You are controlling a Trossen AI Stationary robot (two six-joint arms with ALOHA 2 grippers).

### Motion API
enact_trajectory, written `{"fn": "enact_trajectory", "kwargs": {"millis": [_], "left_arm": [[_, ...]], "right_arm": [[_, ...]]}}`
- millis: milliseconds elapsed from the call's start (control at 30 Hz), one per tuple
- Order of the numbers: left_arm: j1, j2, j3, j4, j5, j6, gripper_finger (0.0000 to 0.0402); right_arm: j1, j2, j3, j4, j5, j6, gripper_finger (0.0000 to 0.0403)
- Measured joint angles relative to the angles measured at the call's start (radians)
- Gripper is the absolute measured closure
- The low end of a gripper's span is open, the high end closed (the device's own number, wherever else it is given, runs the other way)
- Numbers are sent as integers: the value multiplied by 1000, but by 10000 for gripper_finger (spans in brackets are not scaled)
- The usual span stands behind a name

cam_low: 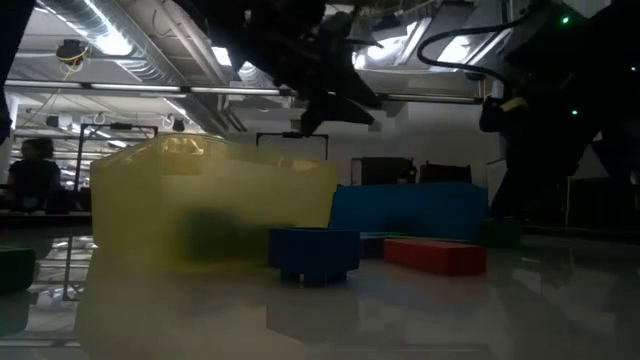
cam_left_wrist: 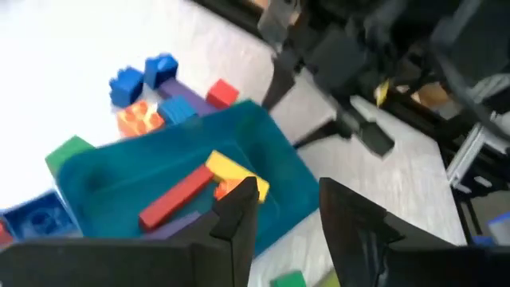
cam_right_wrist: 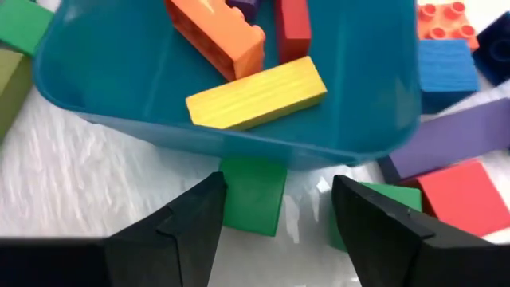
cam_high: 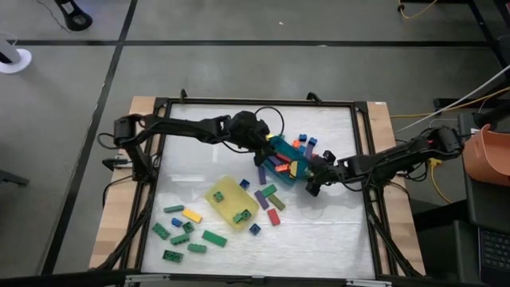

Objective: Sort blocks by size
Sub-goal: Put the small green wooden block into the yellow bin

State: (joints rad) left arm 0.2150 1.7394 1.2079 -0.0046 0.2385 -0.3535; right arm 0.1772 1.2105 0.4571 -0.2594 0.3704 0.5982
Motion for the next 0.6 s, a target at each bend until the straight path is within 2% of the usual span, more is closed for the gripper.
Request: {"fn": "enact_trajectory", "kwargs": {"millis": [600], "left_arm": [[-73, -67, -1, -114, -89, 21, 286]], "right_arm": [[-1, 36, -1, 22, -49, -1, 171]]}}
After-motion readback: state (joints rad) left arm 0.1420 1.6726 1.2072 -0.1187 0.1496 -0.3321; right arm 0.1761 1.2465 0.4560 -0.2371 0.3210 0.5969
